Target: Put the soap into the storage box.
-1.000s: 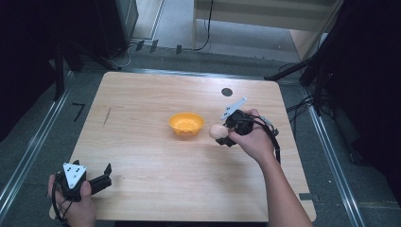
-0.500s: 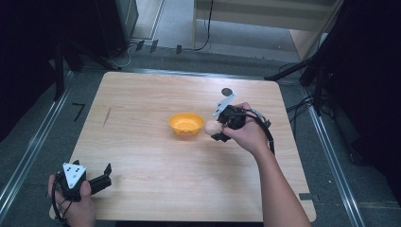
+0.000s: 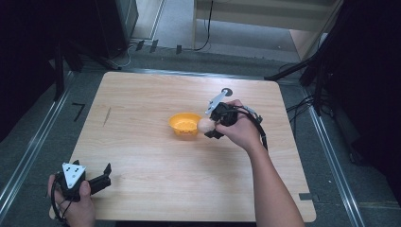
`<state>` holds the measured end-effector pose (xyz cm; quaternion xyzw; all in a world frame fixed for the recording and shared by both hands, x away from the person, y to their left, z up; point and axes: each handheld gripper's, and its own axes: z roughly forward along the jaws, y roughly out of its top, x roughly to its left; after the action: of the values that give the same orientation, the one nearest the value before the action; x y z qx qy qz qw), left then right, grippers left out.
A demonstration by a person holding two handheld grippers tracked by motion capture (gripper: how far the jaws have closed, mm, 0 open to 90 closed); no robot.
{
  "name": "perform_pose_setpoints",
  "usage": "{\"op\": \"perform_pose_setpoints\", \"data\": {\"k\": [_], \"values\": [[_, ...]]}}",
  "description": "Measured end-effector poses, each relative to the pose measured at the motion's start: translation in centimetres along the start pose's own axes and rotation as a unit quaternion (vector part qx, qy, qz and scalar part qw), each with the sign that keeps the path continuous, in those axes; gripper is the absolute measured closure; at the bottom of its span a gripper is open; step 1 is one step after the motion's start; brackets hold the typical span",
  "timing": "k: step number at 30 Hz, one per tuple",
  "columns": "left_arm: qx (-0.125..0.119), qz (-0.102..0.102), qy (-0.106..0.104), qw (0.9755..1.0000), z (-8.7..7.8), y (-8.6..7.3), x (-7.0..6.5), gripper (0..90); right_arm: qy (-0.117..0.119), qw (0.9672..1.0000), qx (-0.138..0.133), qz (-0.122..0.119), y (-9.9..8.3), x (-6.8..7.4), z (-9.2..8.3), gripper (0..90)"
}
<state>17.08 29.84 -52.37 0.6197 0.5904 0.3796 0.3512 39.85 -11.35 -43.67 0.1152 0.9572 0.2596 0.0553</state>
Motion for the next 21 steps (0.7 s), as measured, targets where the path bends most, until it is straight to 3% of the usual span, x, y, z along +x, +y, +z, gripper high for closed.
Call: {"op": "perform_pose_setpoints", "data": {"k": [10,21], "values": [[0.002,-0.003,-0.003,1.0,0.0,0.0,0.1,0.0,0.004,0.9993,-0.006,-0.037,1.8,-0.2,0.4,33.7],[0.002,-0.005,-0.004,1.0,0.0,0.0,0.2,0.0,0.012,0.9974,0.015,-0.069,4.3,-0.4,1.5,33.7]]}}
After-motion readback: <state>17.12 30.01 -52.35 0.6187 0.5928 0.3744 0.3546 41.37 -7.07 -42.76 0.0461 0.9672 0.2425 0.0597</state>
